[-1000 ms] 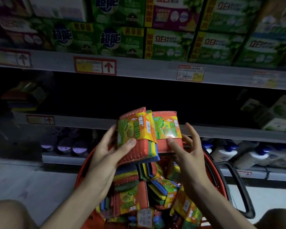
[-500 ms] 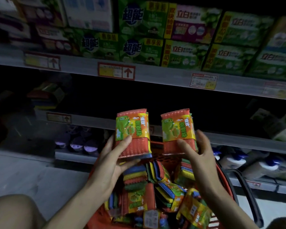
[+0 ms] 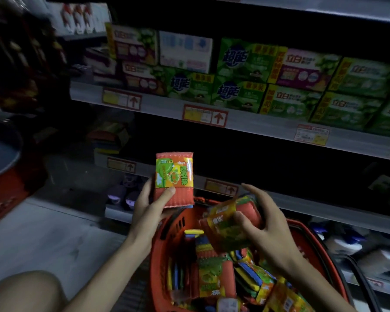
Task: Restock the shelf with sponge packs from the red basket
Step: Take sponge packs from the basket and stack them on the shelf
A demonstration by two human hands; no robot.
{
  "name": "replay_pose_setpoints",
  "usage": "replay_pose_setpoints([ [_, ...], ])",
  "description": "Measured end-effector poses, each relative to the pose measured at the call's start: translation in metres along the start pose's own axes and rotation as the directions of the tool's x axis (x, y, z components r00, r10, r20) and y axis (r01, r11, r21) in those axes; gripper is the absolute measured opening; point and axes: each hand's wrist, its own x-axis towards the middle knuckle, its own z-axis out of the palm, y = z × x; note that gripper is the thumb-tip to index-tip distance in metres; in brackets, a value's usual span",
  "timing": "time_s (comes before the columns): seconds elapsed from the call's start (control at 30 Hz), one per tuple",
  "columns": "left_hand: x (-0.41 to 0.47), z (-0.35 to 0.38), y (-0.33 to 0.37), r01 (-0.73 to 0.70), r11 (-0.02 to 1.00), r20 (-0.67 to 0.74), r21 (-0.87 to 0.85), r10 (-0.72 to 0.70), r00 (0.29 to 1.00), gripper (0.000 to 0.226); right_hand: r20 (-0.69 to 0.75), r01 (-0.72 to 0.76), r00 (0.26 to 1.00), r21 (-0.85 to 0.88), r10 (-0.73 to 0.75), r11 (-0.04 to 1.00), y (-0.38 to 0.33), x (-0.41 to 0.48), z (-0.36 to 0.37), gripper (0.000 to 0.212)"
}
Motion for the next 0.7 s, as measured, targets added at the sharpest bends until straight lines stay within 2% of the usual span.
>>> replay_pose_setpoints([
  [0.1,0.009,-0.012,0.004,0.022,0.999,-0.069,-0.03,-0.024,0.997,0.047,0.06,0.055,0.997,-0.017,-0.054,0.998,-0.013,0.016,0.022,0.055],
  [0.2,0.02,-0.023,0.012,0.005,0.997,-0.158,-0.082,-0.018,0.987,0.056,0.183,0.078,0.981,-0.044,-0.068,0.996,-0.026,0.033,0.05,0.057],
  [0.33,0.038,-0.034,0.021,0.013,0.992,-0.216,-0.128,-0.041,0.976,0.038,0.304,0.045,0.951,0.045,-0.056,0.998,-0.04,0.048,0.086,0.054],
  [0.43,0.051,-0.046,0.027,0.05,0.987,-0.213,-0.154,-0.082,0.974,0.036,0.401,-0.032,0.915,0.165,-0.037,0.986,-0.048,0.057,0.109,0.057],
  [0.53,0.061,-0.06,0.036,0.062,0.989,-0.181,-0.135,-0.086,0.98,0.038,0.43,-0.068,0.902,0.238,-0.043,0.969,-0.05,0.065,0.129,0.06],
  [0.7,0.085,-0.084,0.042,0.08,0.987,-0.177,-0.136,-0.104,0.979,0.032,0.436,-0.09,0.9,0.213,-0.012,0.973,-0.062,0.084,0.161,0.056],
])
